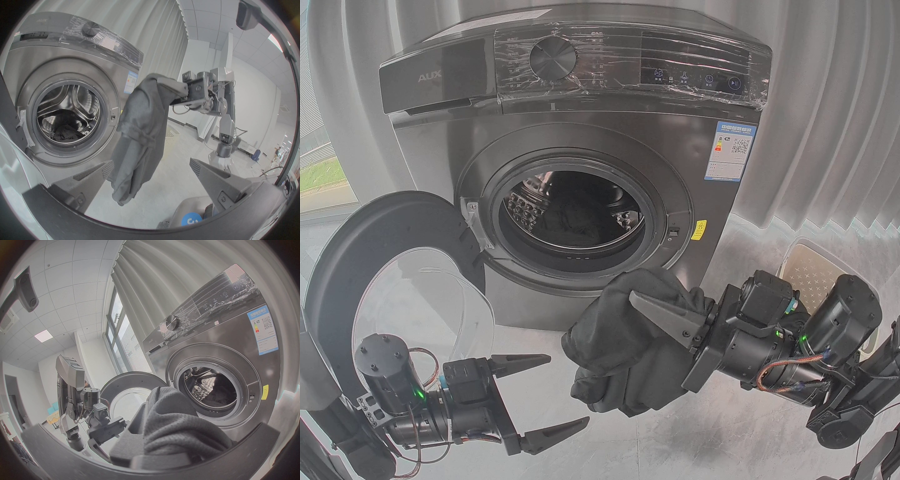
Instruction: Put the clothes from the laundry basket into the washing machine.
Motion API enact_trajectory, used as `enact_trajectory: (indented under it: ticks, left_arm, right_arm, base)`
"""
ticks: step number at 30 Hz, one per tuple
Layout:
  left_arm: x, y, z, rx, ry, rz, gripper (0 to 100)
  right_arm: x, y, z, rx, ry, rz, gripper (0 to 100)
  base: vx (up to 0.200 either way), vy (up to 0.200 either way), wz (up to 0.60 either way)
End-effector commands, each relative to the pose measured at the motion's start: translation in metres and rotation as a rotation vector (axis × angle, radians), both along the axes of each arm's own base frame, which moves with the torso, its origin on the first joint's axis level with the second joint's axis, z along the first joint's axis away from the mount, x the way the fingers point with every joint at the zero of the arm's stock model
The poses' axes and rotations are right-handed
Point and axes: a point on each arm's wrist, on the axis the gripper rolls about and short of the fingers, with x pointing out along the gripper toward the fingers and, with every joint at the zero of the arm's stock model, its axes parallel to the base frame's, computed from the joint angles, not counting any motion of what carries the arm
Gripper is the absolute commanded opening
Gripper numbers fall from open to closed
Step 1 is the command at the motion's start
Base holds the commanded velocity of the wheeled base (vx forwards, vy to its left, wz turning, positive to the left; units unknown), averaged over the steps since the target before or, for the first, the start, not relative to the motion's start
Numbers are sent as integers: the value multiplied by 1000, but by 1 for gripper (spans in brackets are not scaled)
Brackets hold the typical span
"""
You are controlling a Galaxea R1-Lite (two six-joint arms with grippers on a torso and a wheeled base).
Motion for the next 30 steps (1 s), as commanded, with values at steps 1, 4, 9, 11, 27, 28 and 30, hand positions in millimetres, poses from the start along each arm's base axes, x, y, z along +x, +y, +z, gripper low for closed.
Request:
enact_trajectory:
  ticks: [1, 4, 9, 11, 27, 28, 30]
  left_arm:
    - [5, -3, -15, 50, 36, -22, 100]
    - [16, -12, -20, 53, 35, -27, 100]
    - [42, -30, -27, 42, 12, -29, 100]
    - [54, -37, -30, 34, -2, -18, 100]
    - [94, -66, -44, 4, -53, -27, 100]
    - [95, -67, -44, 0, -55, -30, 100]
    - [96, -69, -45, -2, -55, -34, 100]
  right_arm:
    - [-2, 3, 0, 0, 1, 13, 0]
    - [-3, 4, 0, 1, 2, 19, 0]
    - [-4, 5, 0, 3, 0, 22, 0]
    - [-4, 5, 0, 3, 0, 24, 0]
    - [-11, 12, 2, 18, 12, 58, 0]
    - [-11, 12, 2, 20, 14, 59, 0]
    - [-11, 13, 2, 22, 15, 59, 0]
  base:
    - [0, 0, 0]
    - [0, 0, 0]
    - [0, 0, 0]
    - [0, 0, 0]
    - [0, 0, 0]
    - [0, 0, 0]
    - [0, 0, 0]
